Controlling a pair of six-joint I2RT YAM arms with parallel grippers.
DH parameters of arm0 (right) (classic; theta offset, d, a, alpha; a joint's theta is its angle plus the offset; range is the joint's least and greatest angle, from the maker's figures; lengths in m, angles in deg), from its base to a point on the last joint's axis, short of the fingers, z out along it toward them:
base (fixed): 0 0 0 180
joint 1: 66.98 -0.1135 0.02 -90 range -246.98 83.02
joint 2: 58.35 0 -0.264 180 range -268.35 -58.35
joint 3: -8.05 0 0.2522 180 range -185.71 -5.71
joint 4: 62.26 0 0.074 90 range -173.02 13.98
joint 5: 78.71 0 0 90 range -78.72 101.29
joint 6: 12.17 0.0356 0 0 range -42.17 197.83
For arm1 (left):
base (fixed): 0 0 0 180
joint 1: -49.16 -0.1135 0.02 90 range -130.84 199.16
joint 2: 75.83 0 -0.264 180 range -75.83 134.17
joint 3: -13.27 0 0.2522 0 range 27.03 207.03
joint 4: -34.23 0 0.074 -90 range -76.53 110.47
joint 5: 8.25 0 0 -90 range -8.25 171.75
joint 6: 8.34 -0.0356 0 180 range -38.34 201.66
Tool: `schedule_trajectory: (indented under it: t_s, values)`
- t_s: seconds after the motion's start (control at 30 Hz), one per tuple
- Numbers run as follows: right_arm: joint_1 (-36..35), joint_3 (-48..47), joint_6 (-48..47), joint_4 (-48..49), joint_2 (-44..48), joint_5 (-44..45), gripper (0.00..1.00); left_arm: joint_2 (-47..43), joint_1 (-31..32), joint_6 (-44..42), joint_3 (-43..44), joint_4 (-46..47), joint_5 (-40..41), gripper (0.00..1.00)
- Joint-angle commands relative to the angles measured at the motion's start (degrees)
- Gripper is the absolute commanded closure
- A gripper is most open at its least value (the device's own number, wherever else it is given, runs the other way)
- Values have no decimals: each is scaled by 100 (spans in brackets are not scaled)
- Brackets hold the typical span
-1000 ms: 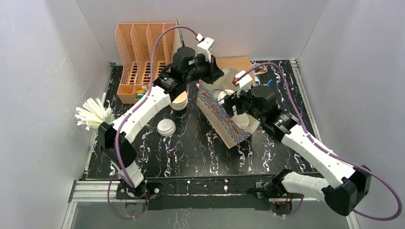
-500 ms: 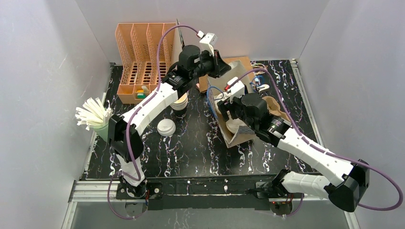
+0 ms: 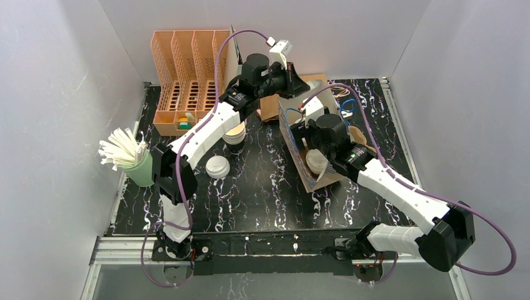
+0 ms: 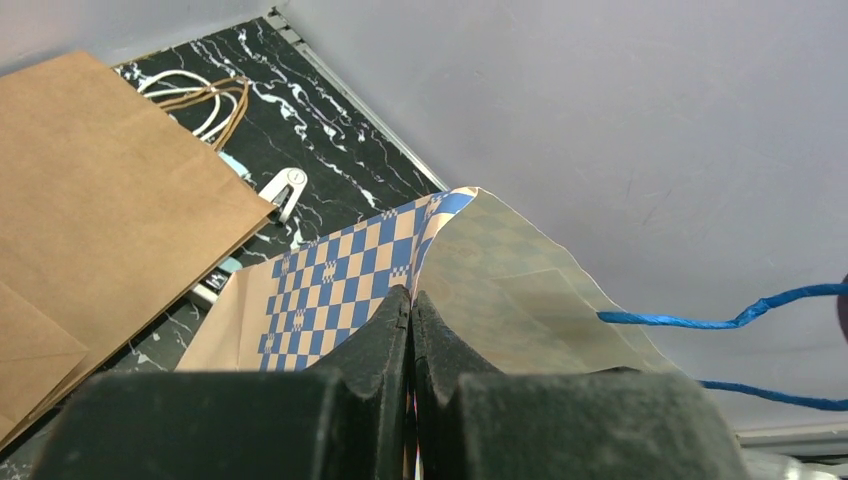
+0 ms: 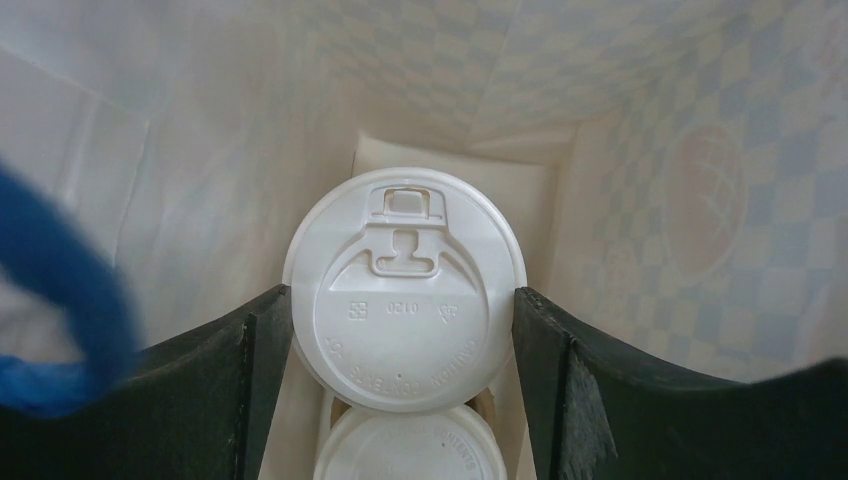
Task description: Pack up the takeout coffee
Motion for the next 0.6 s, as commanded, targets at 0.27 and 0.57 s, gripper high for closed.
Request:
schedule_trajectory:
  t_s: [0.27,0.57]
  values:
    - [325,-23,78,447,-96,-485,85,147,-79,-36,593,-186,-391,100]
    - [433,13,-206,944,-466,-353,86,201,-125,96,545,-250,-584,100]
